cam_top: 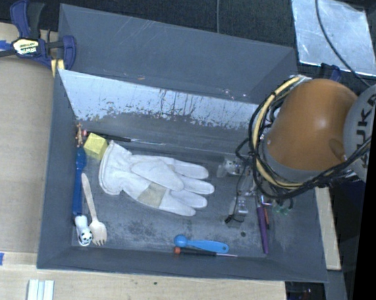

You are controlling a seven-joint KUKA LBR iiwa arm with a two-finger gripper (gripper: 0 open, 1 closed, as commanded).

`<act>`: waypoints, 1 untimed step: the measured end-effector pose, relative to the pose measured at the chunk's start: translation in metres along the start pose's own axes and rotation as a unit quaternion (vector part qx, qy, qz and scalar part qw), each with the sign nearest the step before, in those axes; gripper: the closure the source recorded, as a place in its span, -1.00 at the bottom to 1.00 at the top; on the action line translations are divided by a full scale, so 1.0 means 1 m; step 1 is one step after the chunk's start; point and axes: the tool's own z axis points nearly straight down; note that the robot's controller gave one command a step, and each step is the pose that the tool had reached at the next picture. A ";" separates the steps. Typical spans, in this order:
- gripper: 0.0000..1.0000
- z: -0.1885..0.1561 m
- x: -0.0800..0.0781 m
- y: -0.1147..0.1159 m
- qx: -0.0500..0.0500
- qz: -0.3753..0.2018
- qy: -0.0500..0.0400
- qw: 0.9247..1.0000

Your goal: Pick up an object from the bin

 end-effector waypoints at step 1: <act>-1.00 -0.004 -0.002 0.000 0.000 0.000 -0.004 1.000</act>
Offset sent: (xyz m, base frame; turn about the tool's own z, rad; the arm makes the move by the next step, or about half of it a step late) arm -0.0344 0.0360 -0.1219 -0.3039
